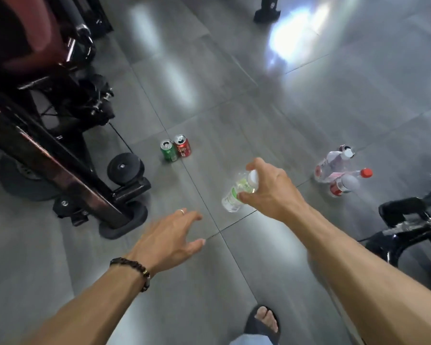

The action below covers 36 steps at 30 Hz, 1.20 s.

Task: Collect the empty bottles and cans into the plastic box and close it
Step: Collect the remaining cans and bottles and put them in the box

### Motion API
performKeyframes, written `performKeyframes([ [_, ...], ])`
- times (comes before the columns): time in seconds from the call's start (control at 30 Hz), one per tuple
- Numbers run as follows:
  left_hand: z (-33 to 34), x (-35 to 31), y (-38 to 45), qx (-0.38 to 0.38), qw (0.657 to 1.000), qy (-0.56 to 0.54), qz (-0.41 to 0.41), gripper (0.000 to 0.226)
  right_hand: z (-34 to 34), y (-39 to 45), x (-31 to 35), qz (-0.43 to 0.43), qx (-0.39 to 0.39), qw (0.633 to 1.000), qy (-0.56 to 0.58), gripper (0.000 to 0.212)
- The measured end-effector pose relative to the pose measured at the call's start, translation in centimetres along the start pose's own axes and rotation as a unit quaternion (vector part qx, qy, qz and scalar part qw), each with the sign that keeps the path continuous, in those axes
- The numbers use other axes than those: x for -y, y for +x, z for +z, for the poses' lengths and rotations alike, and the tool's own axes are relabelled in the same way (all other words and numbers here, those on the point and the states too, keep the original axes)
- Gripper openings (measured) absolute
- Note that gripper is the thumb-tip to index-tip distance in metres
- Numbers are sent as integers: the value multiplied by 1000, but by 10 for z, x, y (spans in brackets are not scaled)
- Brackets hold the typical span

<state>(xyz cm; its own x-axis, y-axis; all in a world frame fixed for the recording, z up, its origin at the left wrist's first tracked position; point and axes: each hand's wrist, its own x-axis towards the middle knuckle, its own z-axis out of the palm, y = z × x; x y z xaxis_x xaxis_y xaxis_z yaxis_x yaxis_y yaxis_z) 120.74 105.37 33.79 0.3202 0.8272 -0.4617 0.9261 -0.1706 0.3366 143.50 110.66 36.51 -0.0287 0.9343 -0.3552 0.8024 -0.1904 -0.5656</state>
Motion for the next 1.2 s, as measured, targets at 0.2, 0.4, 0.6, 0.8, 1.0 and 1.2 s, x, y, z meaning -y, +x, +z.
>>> performKeyframes([
  [0.2, -17, 31, 97, -11, 999, -10, -33, 55, 10, 113, -4, -27, 28, 999, -21, 55],
  [0.4, -24, 116, 209, -47, 995, -35, -87, 56, 55, 241, 9, -61, 33, 996, -52, 56],
  [0.6, -9, 203, 322, -70, 988, -44, -130, 59, 116, 368, 15, -73, 48, 992, -93, 59],
  [0.8, 25, 267, 406, -99, 981, -61, -158, 60, 157, 446, 11, -83, 54, 987, -128, 58],
  [1.0, 44, 295, 440, -50, 984, -59, -160, 58, 177, 478, 17, -98, 56, 984, -142, 60],
  [1.2, 33, 292, 403, -77, 983, -62, -152, 59, 165, 458, 28, -91, 58, 984, -139, 62],
])
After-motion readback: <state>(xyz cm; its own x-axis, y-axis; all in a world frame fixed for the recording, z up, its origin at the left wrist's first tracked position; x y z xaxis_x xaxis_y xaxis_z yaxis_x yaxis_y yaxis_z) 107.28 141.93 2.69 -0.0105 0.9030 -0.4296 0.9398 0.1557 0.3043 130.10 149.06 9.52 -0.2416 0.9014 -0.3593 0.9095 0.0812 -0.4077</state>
